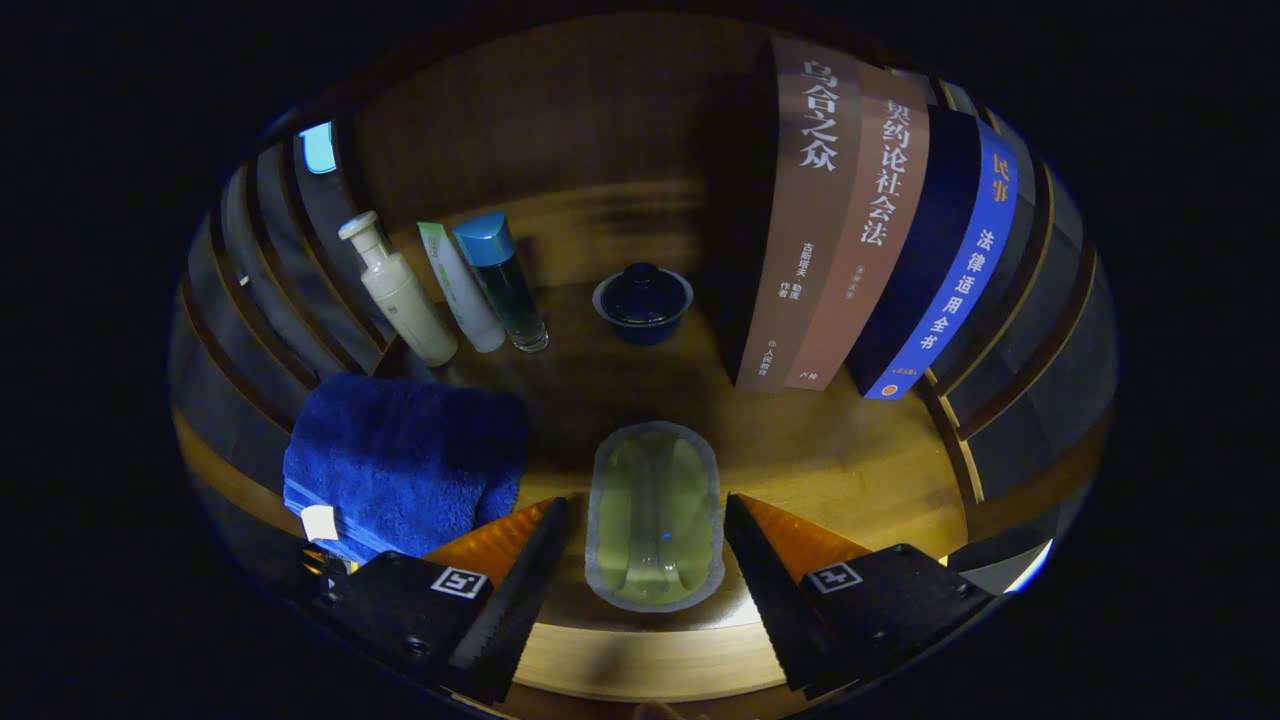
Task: Pull open the drawer, take out the items inside it, and place them on the countertop above the cabinet.
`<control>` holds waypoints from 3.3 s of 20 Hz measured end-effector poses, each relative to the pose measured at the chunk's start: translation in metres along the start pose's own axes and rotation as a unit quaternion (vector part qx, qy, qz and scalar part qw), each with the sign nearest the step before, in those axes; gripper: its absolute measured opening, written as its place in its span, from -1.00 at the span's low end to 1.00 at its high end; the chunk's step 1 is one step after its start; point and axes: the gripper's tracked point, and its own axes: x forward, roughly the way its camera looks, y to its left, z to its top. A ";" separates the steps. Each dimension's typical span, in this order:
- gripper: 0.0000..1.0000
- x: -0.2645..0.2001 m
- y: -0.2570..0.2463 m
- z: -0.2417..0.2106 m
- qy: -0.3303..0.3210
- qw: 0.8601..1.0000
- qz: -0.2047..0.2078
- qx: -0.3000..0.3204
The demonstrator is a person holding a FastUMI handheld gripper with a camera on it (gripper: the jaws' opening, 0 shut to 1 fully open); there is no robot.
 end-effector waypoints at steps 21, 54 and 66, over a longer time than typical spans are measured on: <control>0.99 -0.145 0.001 -0.082 -0.204 0.979 0.002 -0.004; 1.00 -0.130 -0.002 -0.275 -0.360 0.933 0.002 0.002; 1.00 -0.117 -0.006 -0.261 -0.345 0.938 0.016 0.006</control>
